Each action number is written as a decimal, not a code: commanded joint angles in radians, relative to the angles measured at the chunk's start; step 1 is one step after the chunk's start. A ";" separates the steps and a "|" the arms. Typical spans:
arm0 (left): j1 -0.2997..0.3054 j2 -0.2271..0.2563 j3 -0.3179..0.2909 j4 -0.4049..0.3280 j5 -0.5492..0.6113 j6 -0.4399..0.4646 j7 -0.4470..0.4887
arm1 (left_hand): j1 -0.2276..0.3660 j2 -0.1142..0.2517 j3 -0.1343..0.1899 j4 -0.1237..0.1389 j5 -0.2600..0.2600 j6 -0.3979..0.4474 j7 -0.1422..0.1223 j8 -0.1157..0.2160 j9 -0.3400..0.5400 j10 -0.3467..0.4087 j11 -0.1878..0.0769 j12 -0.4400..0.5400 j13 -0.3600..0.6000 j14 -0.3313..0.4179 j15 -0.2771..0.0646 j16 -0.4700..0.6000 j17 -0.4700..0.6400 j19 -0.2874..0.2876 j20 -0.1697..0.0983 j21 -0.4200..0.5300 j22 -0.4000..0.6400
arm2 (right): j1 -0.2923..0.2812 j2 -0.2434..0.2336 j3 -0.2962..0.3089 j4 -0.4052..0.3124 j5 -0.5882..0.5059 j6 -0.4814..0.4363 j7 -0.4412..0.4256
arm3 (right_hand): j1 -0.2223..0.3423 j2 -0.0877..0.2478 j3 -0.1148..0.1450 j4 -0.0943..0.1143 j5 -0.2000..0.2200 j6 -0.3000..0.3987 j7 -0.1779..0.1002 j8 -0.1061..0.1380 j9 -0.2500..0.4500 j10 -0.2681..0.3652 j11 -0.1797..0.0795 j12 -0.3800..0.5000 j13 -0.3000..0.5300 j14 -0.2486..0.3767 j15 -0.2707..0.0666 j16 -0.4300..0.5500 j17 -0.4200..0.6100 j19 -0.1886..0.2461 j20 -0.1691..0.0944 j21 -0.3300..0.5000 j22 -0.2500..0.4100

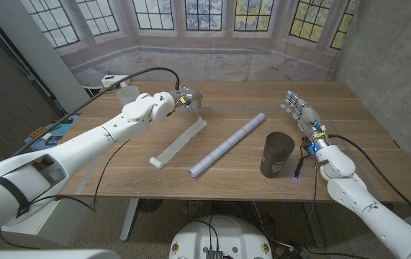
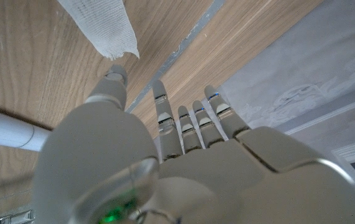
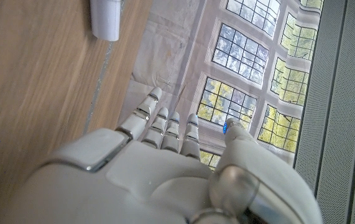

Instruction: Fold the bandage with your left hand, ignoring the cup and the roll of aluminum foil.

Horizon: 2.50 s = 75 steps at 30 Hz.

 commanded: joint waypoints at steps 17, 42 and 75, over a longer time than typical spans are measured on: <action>0.065 -0.025 -0.023 0.043 0.096 0.054 0.134 | 0.002 0.004 -0.018 0.005 0.006 0.035 0.000 0.005 0.007 0.040 -0.009 0.009 0.006 0.030 -0.006 0.001 0.004 0.029 -0.007 0.007 0.005 | 0.017 0.007 -0.005 0.030 -0.001 0.003 0.013 | -0.002 0.002 0.003 -0.012 -0.004 0.009 0.004 0.001 0.001 0.006 -0.001 0.001 0.004 0.010 -0.008 0.006 0.004 0.016 -0.037 0.002 0.005; -0.019 -0.095 0.049 0.180 0.074 0.027 0.150 | -0.004 0.010 -0.028 0.008 0.007 0.078 -0.006 0.011 0.008 0.044 -0.015 0.003 0.006 0.042 -0.009 0.000 0.005 0.028 -0.003 0.004 0.006 | 0.035 0.007 -0.003 0.061 0.007 -0.004 0.024 | -0.007 0.003 0.004 -0.016 -0.004 0.009 0.004 0.000 0.002 0.006 -0.002 0.001 0.004 0.009 -0.010 0.007 0.005 0.016 -0.039 0.001 0.005; -0.047 -0.130 0.099 0.245 0.032 0.027 0.149 | 0.003 0.023 -0.032 0.006 0.011 0.119 -0.011 0.014 0.010 0.058 -0.014 -0.002 0.006 0.055 -0.015 -0.003 0.006 0.035 -0.004 0.004 0.006 | 0.019 -0.003 0.003 0.056 0.014 -0.007 0.027 | -0.013 0.003 0.008 -0.022 -0.004 0.010 0.003 -0.001 0.002 0.007 -0.003 0.001 0.005 0.008 -0.010 0.008 0.006 0.015 -0.039 0.000 0.005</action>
